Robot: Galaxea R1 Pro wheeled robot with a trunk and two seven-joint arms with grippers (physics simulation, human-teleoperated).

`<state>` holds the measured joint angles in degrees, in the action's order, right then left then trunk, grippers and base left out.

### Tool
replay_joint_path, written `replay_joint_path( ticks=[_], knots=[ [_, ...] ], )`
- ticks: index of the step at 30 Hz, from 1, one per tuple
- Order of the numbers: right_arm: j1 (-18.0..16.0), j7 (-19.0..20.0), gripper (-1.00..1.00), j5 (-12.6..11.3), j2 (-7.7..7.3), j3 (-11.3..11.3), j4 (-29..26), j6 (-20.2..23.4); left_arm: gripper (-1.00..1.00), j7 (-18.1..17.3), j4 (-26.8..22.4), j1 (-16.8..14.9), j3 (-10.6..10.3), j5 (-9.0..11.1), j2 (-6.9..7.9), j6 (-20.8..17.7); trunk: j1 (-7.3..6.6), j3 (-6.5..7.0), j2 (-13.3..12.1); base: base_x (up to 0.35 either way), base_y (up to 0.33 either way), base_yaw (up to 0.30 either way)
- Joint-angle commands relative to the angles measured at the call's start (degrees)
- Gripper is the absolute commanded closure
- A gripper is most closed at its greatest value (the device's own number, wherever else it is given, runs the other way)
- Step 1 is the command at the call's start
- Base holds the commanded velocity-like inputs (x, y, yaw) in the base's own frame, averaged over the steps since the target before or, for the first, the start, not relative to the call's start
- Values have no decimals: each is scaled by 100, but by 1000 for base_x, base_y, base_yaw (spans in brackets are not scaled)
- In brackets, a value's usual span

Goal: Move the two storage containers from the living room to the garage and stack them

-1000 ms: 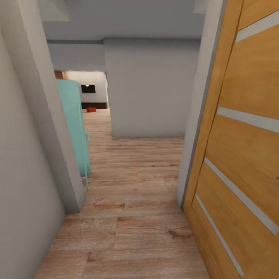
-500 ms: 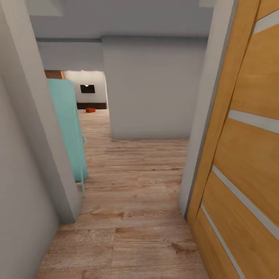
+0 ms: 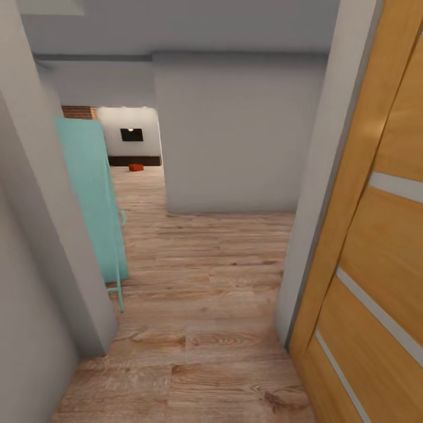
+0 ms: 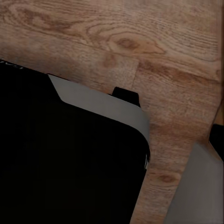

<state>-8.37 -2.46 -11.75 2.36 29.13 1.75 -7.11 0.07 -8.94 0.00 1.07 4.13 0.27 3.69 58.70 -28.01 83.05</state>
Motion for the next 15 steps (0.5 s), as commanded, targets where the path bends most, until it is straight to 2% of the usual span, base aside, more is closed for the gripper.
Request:
replay_joint_path(
  ticks=[1,15],
  knots=[
    [-6,-8,-100,-54,7,49,19,-31,-100,1,-3,0,7,44,-1,10,3,-5,2,323,0,0],
    [-6,-8,-100,-54,12,50,19,-27,-100,2,-3,0,7,44,-1,9,3,-5,2,323,0,0]
  ],
)
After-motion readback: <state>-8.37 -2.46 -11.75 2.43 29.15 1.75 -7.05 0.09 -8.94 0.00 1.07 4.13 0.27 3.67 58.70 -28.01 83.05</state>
